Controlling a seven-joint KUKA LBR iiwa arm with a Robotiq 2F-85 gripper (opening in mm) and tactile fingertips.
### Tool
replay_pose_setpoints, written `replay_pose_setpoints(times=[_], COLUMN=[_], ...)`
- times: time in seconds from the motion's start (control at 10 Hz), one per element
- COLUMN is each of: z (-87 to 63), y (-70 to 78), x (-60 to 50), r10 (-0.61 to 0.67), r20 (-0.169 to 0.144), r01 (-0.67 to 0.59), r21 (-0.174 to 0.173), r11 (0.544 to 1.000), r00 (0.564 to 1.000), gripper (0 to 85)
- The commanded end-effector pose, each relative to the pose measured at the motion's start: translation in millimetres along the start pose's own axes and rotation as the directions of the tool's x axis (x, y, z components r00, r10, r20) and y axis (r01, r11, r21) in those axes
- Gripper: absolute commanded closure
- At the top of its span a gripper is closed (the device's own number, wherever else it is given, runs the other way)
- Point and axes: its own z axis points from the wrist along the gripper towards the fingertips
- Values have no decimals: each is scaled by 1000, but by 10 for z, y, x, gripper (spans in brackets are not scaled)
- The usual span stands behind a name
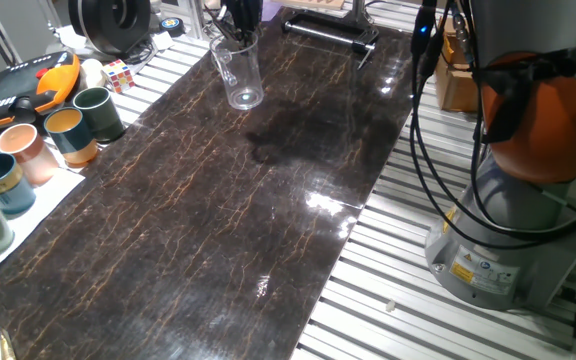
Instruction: Pick up the cup
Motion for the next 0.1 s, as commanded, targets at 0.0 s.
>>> replay_pose_setpoints(times=[0.0], z=[2], y=[0], x=[-5], r10=[0], r20=[1], r01=[0], r21=[0], r11=[1000], r00=[1000], gripper=[843])
